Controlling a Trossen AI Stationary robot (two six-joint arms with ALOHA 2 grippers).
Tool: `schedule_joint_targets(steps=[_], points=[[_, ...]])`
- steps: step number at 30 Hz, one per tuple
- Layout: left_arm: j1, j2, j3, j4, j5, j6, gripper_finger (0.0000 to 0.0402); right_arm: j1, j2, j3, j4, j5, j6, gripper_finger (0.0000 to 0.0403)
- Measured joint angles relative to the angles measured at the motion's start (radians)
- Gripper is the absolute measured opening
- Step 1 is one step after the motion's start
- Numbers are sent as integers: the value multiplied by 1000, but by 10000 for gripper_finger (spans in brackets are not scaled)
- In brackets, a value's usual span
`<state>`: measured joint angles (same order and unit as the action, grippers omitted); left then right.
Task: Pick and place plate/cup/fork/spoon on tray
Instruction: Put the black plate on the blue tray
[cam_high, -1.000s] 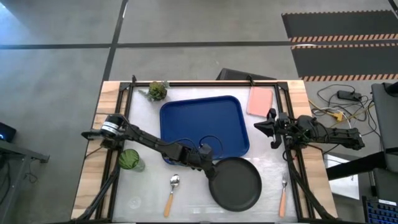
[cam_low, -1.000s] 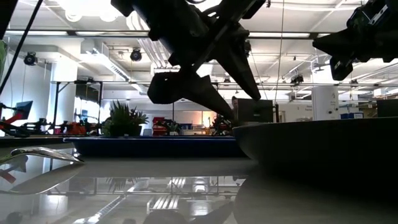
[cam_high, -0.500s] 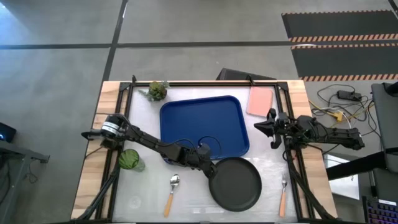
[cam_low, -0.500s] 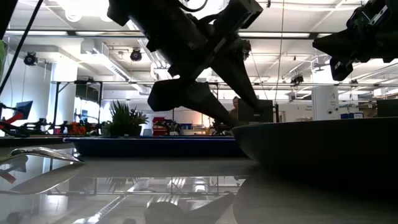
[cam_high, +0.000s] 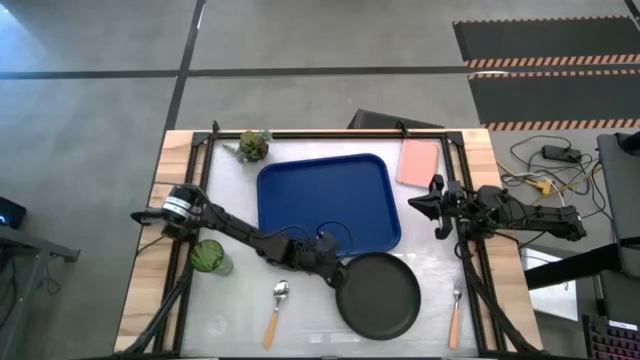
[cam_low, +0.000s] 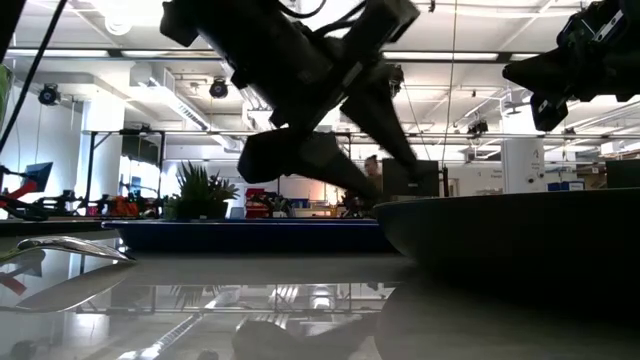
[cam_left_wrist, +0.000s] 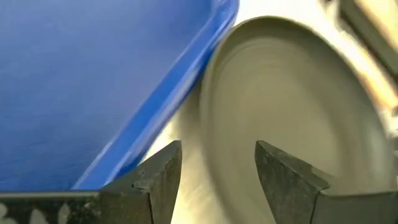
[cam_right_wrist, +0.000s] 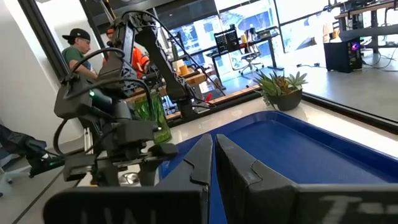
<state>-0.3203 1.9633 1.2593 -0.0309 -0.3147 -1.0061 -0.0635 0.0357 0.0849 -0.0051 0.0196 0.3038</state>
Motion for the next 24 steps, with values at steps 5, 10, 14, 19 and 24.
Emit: schedule_joint_targets(steps=[5,10,14,19,24], points=[[-1,24,-15,41,-6,-2,186,0,0,0,0,0,0,9],[-2,46,-9,41,-3,-5,186,0,1,0,-5,0,0,9],[-2,51,-11,39,-1,-7,186,0,1,0,-6,1,0,9],[-2,52,-20,39,-1,-8,177,0,1,0,-8,0,0,9],[-4,52,-22,42,-1,-8,137,0,1,0,-8,0,0,9]])
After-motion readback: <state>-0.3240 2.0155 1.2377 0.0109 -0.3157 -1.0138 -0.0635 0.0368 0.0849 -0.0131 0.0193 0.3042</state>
